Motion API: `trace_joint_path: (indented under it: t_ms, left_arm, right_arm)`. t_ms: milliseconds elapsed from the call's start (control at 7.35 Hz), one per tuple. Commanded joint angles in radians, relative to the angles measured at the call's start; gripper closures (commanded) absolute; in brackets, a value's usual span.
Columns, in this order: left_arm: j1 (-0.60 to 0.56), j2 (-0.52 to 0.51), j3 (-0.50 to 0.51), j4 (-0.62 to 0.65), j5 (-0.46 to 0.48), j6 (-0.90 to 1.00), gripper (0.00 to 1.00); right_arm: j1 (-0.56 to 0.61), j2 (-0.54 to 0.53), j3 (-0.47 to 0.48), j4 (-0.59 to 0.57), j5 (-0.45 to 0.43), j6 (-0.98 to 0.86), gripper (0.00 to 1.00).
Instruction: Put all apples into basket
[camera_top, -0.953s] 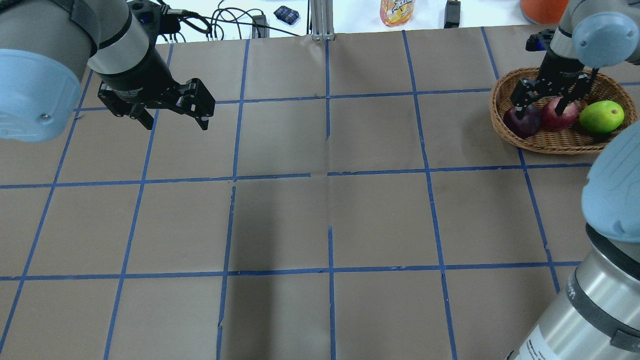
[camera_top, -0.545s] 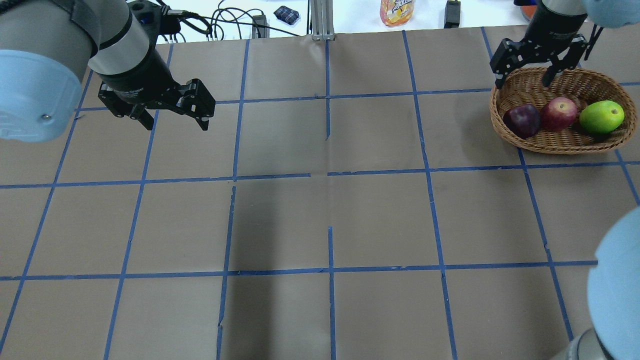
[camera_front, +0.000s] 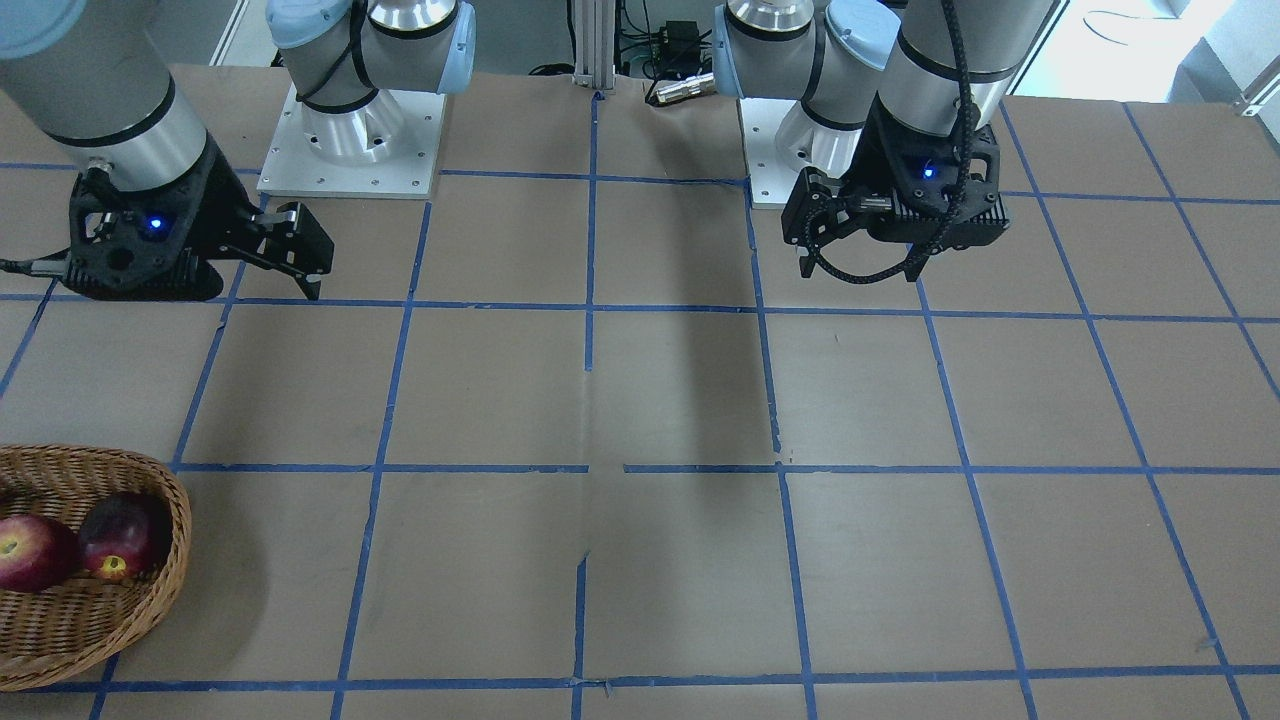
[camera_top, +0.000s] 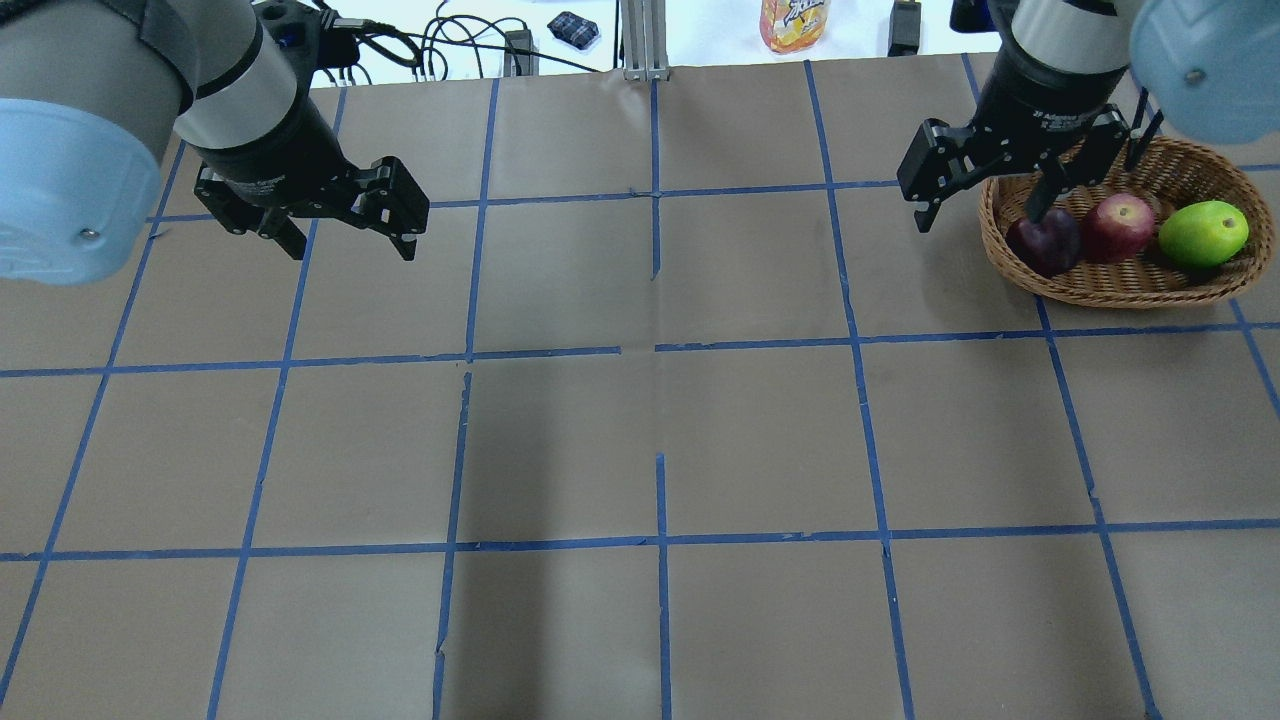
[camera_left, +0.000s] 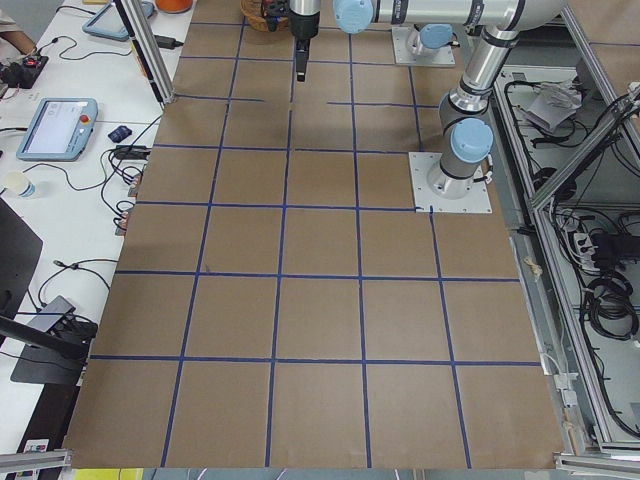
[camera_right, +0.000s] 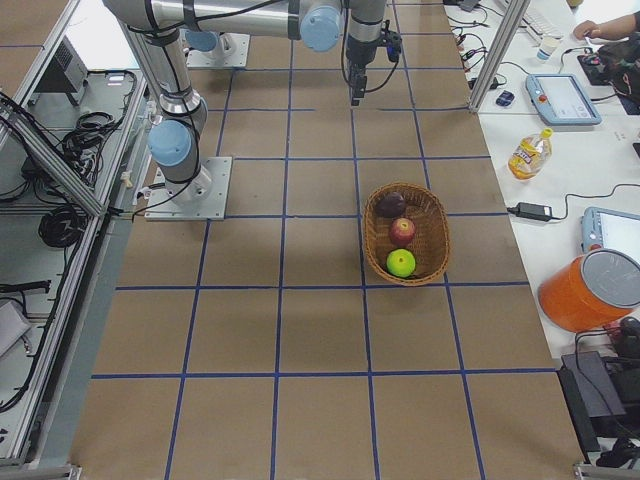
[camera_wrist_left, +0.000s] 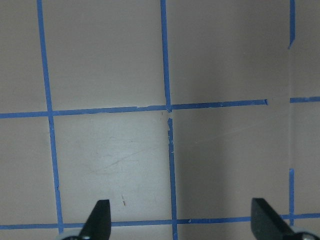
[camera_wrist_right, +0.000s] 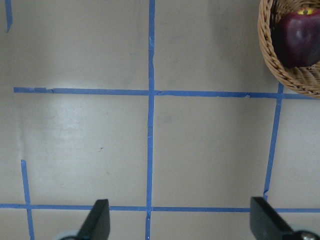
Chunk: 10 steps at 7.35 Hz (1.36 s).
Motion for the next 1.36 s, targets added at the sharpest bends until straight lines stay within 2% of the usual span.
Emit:
trace_joint_path:
  t_ms: [0, 272, 1225]
  left_arm:
    - [0.0, 0.0, 0.0, 0.0, 0.0, 0.0, 0.0]
    - [0.0, 0.0, 0.002, 0.0, 0.0, 0.0, 0.0]
    - [0.0, 0.0, 0.002, 0.0, 0.0, 0.0, 0.0]
  right_arm:
    - [0.018, -0.054, 0.044, 0.012, 0.004, 0.005, 0.0]
    - [0.019, -0.054, 0.022, 0.07, 0.048, 0.006, 0.0]
    - [0.019, -0.055, 0.03, 0.064, 0.036, 0.006, 0.0]
